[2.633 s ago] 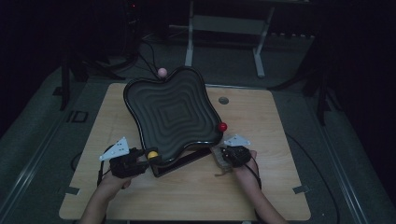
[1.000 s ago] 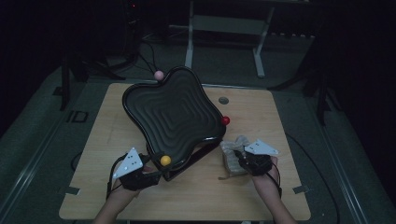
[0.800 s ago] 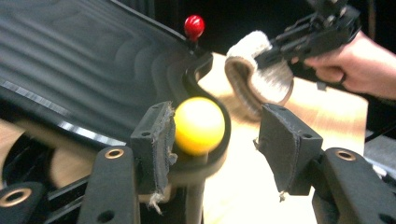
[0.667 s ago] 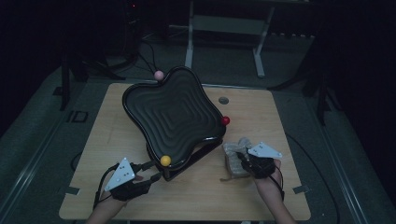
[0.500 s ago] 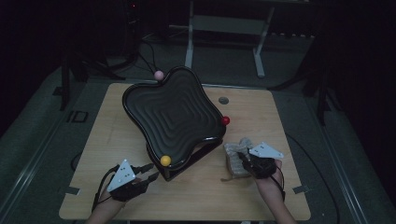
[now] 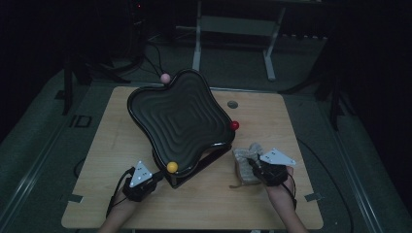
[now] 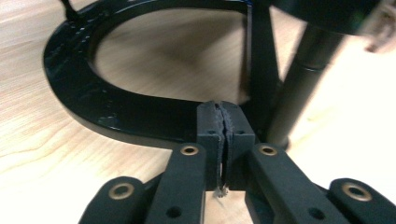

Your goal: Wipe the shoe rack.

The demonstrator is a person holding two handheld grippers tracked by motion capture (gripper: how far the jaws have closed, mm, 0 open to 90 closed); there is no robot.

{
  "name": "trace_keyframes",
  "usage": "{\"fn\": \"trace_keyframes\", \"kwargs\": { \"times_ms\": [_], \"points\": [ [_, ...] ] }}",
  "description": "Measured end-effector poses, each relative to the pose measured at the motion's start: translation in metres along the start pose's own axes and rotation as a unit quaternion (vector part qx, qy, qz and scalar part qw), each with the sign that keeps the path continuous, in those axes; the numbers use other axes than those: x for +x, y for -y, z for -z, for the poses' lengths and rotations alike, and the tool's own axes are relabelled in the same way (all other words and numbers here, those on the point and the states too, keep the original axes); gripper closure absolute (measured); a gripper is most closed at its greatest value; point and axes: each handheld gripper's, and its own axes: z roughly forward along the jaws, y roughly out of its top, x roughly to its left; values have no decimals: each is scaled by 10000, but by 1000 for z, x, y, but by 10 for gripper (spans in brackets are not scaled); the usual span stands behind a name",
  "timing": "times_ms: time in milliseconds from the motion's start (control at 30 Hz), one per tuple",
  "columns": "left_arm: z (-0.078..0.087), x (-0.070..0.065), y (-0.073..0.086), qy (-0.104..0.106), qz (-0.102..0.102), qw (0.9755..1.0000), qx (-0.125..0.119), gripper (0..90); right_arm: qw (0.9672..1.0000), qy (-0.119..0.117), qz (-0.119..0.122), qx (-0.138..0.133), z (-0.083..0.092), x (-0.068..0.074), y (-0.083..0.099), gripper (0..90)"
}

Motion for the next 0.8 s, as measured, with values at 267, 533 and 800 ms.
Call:
{"fn": "trace_keyframes", "kwargs": {
  "times_ms": [267,533,800],
  "points": [
    [-10,-6,0,-11,-63,10000,-74,885,10000,-30,10,-55,5,1,1,703],
    [-16,-16,-2,201,-92,9996,-196,885,9999,-110,-30,-73,8,4,2,703],
    [-20,-31,-5,296,-103,9990,-331,884,9998,-165,-36,-109,11,7,1,703]
  ]
}}
